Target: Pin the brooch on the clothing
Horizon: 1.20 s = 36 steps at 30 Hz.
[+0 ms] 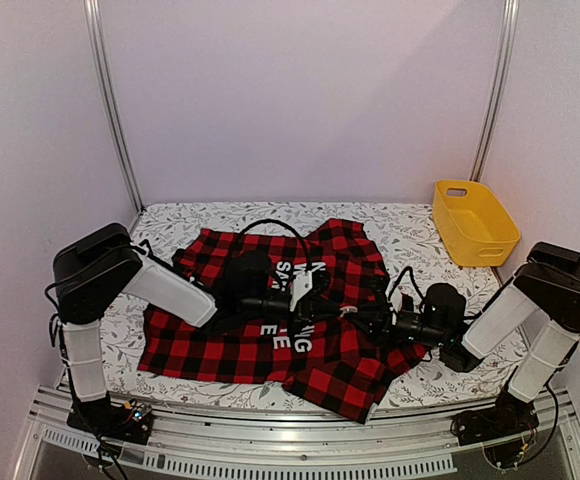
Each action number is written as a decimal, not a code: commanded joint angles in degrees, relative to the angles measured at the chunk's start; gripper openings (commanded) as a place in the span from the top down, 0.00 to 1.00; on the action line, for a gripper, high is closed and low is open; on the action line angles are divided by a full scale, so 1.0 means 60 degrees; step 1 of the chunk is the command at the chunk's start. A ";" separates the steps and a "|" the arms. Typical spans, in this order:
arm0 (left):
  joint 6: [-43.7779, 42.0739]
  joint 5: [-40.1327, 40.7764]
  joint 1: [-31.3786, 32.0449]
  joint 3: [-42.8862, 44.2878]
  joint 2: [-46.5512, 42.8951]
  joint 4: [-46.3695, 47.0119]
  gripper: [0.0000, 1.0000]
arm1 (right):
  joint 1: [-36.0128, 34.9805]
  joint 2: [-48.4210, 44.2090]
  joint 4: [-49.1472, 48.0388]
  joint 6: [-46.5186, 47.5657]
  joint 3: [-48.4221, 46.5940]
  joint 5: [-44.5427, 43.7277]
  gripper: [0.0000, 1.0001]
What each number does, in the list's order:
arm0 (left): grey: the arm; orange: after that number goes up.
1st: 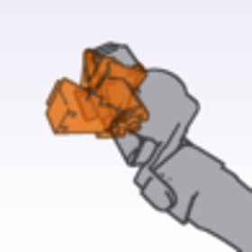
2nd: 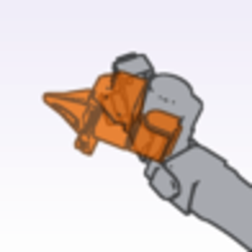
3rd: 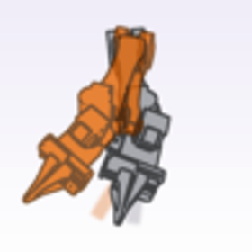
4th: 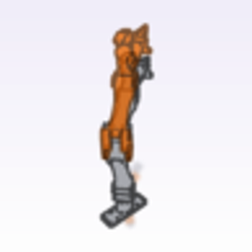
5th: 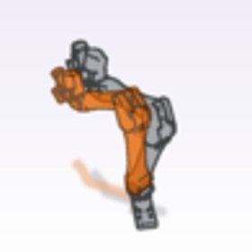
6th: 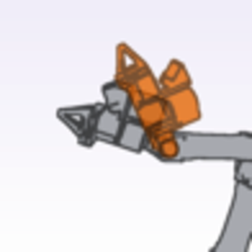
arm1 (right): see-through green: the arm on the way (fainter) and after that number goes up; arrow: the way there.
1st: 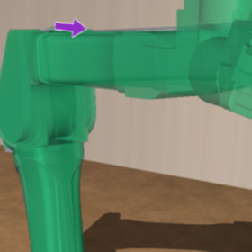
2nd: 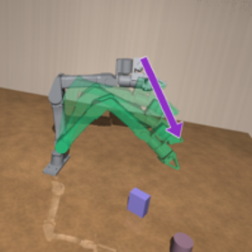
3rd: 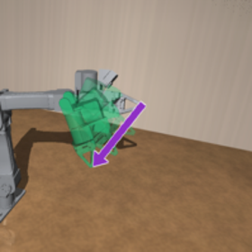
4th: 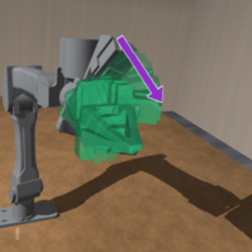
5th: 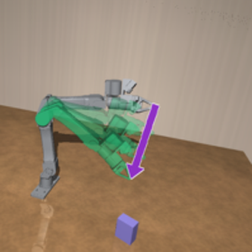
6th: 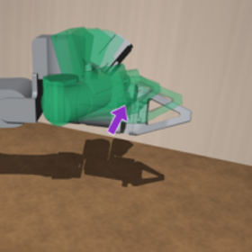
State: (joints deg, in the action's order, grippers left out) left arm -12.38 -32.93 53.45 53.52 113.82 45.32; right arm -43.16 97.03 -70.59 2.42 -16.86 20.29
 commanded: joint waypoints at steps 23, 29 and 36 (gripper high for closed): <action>-0.0203 -0.0306 0.0137 0.0372 -0.0123 -0.0839 1.00 | 0.0221 -0.0451 0.0444 0.0303 -0.0338 -0.0580 0.92; -0.0097 -0.0112 0.0087 0.0280 -0.0160 -0.0740 1.00 | 0.0257 -0.0519 0.0221 0.0322 -0.0060 -0.0458 0.89; -0.0150 -0.0021 0.0090 0.0280 -0.0158 -0.0782 1.00 | 0.0259 -0.0695 0.0508 0.0630 -0.0017 -0.0250 0.82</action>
State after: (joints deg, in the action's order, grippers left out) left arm -13.41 -32.47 53.63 55.13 113.82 41.63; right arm -42.63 94.87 -66.08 5.26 -17.37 20.82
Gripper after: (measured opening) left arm 0.006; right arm 0.166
